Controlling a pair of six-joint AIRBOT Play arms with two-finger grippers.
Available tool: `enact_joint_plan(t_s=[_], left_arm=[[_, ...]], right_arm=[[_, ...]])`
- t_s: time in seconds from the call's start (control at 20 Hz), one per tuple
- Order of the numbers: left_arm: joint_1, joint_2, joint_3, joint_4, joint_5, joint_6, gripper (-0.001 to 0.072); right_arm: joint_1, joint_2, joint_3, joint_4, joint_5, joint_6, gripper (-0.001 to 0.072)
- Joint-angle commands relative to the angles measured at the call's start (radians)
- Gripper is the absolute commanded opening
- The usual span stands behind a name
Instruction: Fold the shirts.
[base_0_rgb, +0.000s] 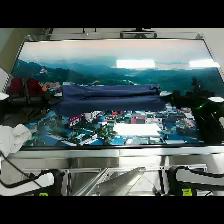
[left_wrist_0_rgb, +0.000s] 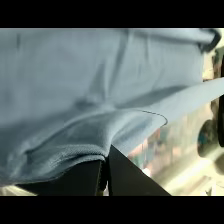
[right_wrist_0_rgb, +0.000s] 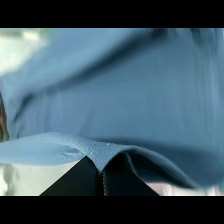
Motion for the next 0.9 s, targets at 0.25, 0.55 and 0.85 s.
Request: enact_joint_plan(t_s=[0.25,0.55,0.85], left_arm=[[-0.079,-0.481,0.517,0.005,0.050,0.012,0.0021],[-0.088,-0.675,0.745,0.013,-0.056,-0.004,0.0288],[-0.021,-0.674,0.986,0.013,-0.138,-0.056,0.0287]], right_arm=[[0.150,-0.307,0.254,0.089,-0.241,-0.060,0.0020],[0.131,-0.362,0.293,0.072,-0.270,-0.137,0.0168],[0.030,-0.347,0.409,-0.087,-0.159,-0.049,0.0515]])
